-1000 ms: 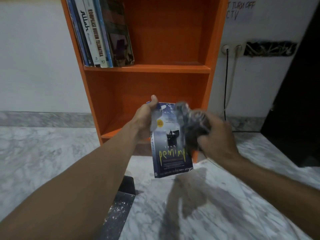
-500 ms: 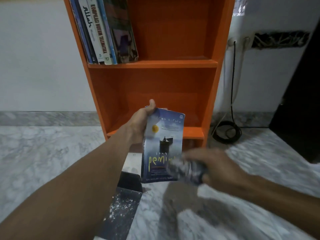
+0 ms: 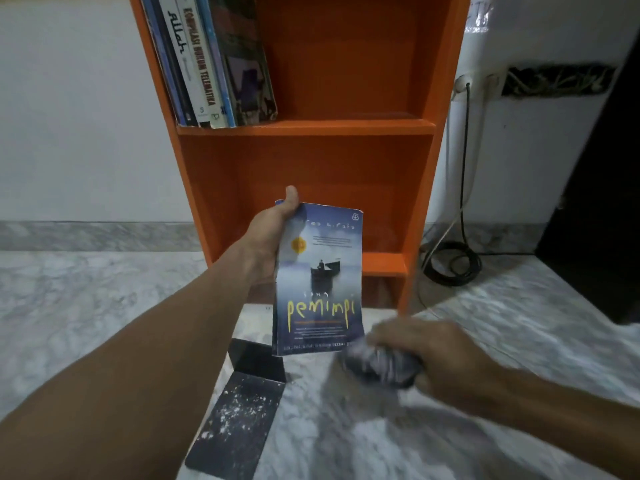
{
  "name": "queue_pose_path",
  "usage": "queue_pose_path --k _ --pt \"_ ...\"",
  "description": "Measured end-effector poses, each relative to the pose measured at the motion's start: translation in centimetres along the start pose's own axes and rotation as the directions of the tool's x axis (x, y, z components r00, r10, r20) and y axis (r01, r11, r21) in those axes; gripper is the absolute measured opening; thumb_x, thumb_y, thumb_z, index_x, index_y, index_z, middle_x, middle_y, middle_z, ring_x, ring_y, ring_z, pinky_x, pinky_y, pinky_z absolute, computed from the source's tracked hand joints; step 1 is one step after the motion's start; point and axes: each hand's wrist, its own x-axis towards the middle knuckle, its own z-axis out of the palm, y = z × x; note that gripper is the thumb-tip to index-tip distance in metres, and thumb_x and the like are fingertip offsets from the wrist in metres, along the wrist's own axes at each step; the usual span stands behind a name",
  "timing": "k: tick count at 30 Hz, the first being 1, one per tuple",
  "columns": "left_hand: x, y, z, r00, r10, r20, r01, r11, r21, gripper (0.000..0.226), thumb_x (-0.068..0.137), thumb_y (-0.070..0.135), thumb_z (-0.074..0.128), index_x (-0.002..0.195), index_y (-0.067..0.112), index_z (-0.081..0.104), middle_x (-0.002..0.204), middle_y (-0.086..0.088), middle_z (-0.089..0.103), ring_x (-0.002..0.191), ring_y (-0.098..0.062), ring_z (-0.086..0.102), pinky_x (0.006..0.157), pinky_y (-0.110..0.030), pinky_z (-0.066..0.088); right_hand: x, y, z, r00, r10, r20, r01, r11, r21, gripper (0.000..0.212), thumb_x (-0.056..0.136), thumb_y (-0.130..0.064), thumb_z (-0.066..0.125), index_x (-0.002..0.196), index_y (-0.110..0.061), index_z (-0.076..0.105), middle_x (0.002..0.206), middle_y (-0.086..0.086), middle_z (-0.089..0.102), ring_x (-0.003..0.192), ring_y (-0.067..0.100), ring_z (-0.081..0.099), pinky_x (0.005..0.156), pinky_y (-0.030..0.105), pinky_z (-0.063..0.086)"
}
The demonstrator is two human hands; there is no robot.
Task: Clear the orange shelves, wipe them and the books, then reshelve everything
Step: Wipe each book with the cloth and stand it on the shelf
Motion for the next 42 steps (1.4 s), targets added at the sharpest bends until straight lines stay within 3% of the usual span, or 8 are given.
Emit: queue_pose_path --k 5,8,12,18,24,31,36,42 --pt "0.0 -0.5 1.9 0.999 0.014 0.038 -0.014 1.0 0.011 0.041 0.099 0.049 0.048 0.077 0.015 0.06 0.062 0.007 0.058 0.055 -0.007 0.057 0.047 -0.015 0.043 10.6 1.2 -6.6 0.858 0.15 -0.491 -0.196 0.979 -0.045 0.06 0.069 0.004 0.074 0.125 -0.012 0.062 0.117 0.008 0.068 0.102 0.016 0.061 0.084 0.022 0.049" --pt "-0.6 0.2 3.4 0.995 0.075 0.06 -0.074 0.997 -0.019 0.048 0.097 0.05 0.05 0.109 0.005 0.065 0.107 -0.011 0.068 0.104 -0.026 0.064 0.086 -0.031 0.053 12.3 -0.2 -4.5 0.89 0.211 -0.405 -0.238 0.971 -0.019 0.063 0.069 0.013 0.059 0.125 -0.016 0.062 0.121 0.007 0.066 0.109 0.023 0.06 0.091 0.035 0.051" --pt "-1.9 1.7 2.5 0.993 0.115 -0.009 -0.115 0.993 0.005 0.061 0.094 0.055 0.051 0.11 -0.002 0.065 0.111 -0.019 0.07 0.097 -0.036 0.069 0.09 -0.046 0.056 7.3 -2.6 0.4 0.998 0.063 -0.019 -0.065 0.99 -0.123 0.055 0.081 0.01 0.047 0.135 -0.002 0.054 0.139 0.021 0.051 0.127 0.035 0.048 0.101 0.052 0.044" --pt "-2.1 1.5 1.4 0.994 0.11 -0.015 -0.111 0.994 -0.016 0.066 0.088 0.062 0.056 0.119 0.004 0.064 0.12 -0.021 0.067 0.111 -0.042 0.064 0.1 -0.059 0.046 3.6 -3.8 -2.4 0.978 -0.124 -0.169 0.118 0.992 -0.045 0.051 0.063 -0.015 0.047 0.11 -0.021 0.066 0.103 0.005 0.072 0.091 0.018 0.068 0.076 0.029 0.055" --pt "-3.0 2.0 4.7 0.986 0.125 0.107 -0.119 0.991 -0.063 0.05 0.105 0.046 0.026 0.111 0.012 0.063 0.094 0.0 0.073 0.097 -0.014 0.067 0.087 -0.03 0.054 14.4 -1.4 -7.0 0.877 0.174 -0.447 -0.214 0.976 -0.04 0.055 0.071 -0.005 0.066 0.122 -0.022 0.06 0.11 0.004 0.067 0.099 0.024 0.061 0.081 0.047 0.054" --pt "-1.6 1.4 2.1 0.997 0.081 0.018 -0.078 0.989 -0.123 0.055 0.1 0.056 0.038 0.098 0.009 0.067 0.097 -0.009 0.074 0.094 -0.029 0.069 0.09 -0.046 0.054 1.5 -3.7 5.9 0.985 -0.066 0.16 0.103 0.966 -0.238 0.033 0.074 -0.02 0.056 0.103 -0.029 0.068 0.122 0.002 0.065 0.107 0.028 0.063 0.071 0.03 0.05" --pt "-0.1 -0.8 1.9 0.998 0.041 0.042 -0.035 0.989 -0.14 0.049 0.105 0.046 0.031 0.088 0.012 0.062 0.075 0.0 0.075 0.071 -0.016 0.073 0.061 -0.029 0.058 -1.4 -1.5 8.9 0.783 0.145 0.605 -0.176 0.984 -0.007 0.039 0.069 -0.005 0.057 0.104 -0.023 0.06 0.105 0.003 0.064 0.1 0.027 0.058 0.071 0.032 0.046" --pt "2.5 -5.7 0.2 0.993 -0.098 0.069 0.106 0.988 -0.113 0.065 0.098 0.056 0.042 0.131 0.003 0.057 0.127 -0.02 0.064 0.11 -0.039 0.065 0.093 -0.056 0.052 1.5 2.3 14.0 0.585 0.241 0.775 -0.436 0.899 0.05 0.044 0.075 -0.011 0.067 0.117 -0.016 0.054 0.117 0.013 0.062 0.104 0.03 0.06 0.085 0.033 0.051"
